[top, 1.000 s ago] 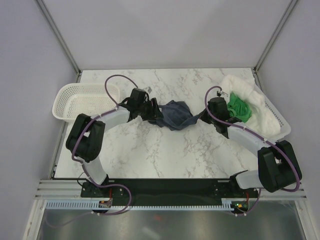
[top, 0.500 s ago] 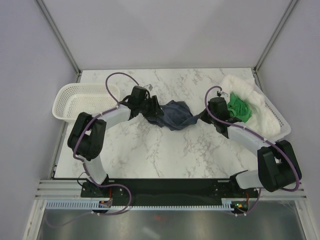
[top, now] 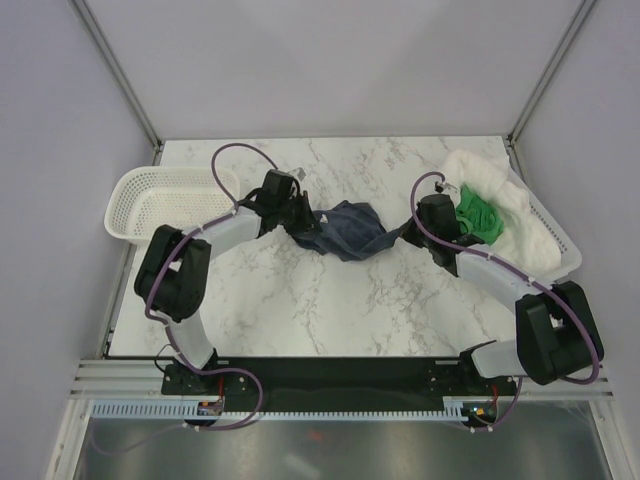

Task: Fold and stack the towels
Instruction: Flatten out the crumpled towel

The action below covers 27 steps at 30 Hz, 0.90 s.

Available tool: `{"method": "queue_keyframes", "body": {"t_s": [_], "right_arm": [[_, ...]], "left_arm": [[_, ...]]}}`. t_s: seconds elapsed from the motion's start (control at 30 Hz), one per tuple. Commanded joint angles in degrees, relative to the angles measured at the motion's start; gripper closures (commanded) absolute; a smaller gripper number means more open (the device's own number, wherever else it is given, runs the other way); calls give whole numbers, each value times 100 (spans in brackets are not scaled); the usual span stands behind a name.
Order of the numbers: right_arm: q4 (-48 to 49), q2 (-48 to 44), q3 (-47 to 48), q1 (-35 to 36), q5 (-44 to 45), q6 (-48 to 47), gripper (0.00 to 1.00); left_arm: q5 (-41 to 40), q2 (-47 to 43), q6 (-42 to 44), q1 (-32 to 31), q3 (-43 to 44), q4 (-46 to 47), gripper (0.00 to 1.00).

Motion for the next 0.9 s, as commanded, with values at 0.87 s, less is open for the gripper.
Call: {"method": "queue_keyframes", "body": {"t_s": [0.87], "right_arm": [[-885,-752,96,-31,-362,-166,100]], "left_arm": [[-93,-1527,-435,-15,-287,-1527,98]]}}
